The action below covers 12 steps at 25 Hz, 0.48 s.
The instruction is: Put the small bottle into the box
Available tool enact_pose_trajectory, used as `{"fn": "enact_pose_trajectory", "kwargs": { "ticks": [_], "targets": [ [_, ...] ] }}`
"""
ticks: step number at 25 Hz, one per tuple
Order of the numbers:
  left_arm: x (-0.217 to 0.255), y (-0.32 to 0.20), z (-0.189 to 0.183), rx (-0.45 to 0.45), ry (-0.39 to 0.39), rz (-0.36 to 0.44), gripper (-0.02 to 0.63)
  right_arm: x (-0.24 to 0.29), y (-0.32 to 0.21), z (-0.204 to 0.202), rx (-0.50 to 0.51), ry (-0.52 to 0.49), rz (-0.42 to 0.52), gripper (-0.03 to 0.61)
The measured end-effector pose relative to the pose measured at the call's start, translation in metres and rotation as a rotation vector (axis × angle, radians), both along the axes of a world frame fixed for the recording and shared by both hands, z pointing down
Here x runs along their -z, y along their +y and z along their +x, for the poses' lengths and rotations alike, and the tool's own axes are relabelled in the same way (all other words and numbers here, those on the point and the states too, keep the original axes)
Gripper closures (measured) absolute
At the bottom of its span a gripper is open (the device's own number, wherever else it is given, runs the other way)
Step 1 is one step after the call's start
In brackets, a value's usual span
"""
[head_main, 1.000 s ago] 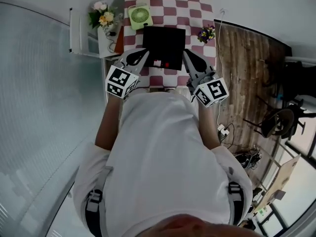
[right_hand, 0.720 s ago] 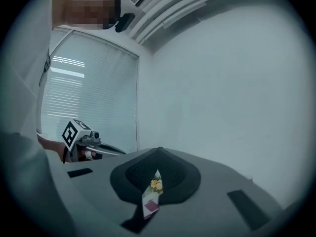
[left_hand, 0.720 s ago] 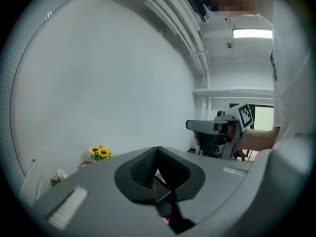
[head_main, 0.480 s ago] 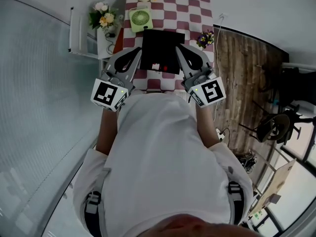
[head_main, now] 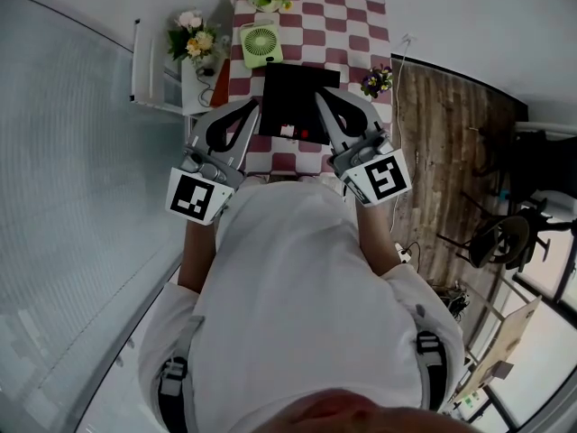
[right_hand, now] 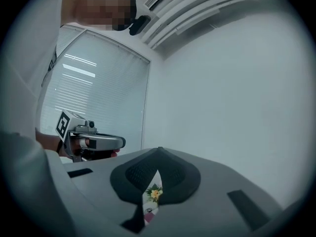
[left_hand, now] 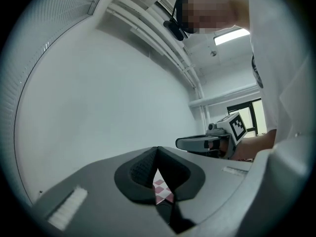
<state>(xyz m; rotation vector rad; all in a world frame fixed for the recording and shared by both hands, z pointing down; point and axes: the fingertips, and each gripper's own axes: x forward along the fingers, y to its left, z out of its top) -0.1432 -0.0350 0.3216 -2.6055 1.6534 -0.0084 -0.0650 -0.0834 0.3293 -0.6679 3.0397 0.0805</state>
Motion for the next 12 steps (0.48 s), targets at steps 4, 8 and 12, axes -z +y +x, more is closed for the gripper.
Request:
{"fn": "enact_pose_trajectory", "kwargs": {
  "ticks": [4, 8, 12],
  "targets": [
    [-0.002, 0.003, -0.004, 0.016, 0.002, -0.017, 0.613, 0.001, 0.006, -0.002, 0.003, -0.002, -0.009, 0.578],
    [-0.007, 0.007, -0.002, 0.014, 0.009, -0.034, 0.614, -0.001, 0.013, 0.0, 0.004, -0.001, -0.018, 0.578],
    [-0.016, 0.012, -0.001, 0.005, -0.011, -0.04, 0.614, -0.008, 0.018, 0.002, 0.002, 0.004, -0.029, 0.578]
  ]
}}
